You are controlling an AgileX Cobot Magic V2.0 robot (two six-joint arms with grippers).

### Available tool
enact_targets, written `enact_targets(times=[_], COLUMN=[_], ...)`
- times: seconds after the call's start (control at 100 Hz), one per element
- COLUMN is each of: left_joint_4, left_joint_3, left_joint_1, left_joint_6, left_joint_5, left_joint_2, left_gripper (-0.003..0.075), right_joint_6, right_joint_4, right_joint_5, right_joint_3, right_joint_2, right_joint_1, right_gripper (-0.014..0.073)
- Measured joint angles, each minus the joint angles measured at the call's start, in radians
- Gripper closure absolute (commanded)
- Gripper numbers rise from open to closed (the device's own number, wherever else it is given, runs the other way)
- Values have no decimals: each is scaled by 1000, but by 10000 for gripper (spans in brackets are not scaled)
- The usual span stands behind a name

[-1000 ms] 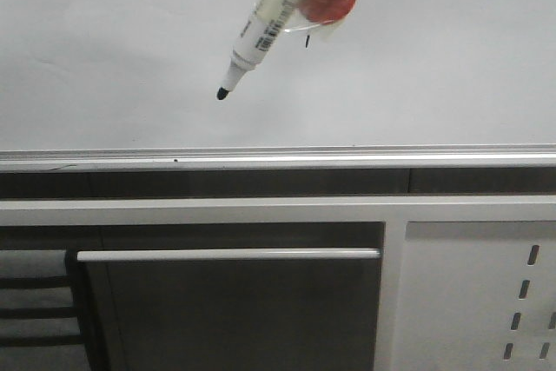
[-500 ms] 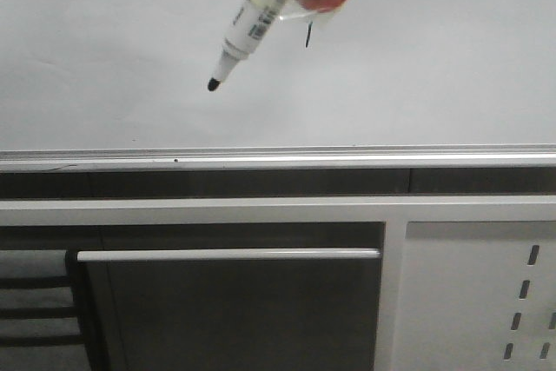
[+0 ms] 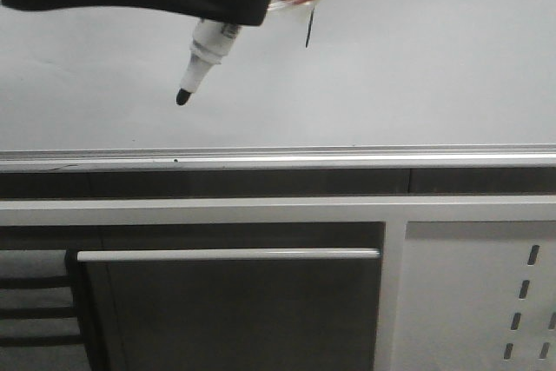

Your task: Write number 1 on whiteboard

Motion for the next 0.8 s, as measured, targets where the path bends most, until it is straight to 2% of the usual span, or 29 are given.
enact_targets(times=[0.53, 0.63, 0.8], left_joint_4=[5, 5, 13], left_joint_3=[-8, -11, -12], left_joint_1=[-2, -2, -4], left_joint_6=[6, 13, 27], left_joint_5=[11, 16, 27], left_joint_2=[2, 2, 2], left_gripper=[505, 573, 741], right_joint_6=[-2, -2, -3], right_joint_4=[4, 4, 0], right_joint_5=[-7, -9, -15], right_joint_3=[-2, -2, -2], right_joint_2=[39, 40, 40], right_joint_1=[28, 31, 35], right_gripper=[647, 647, 647])
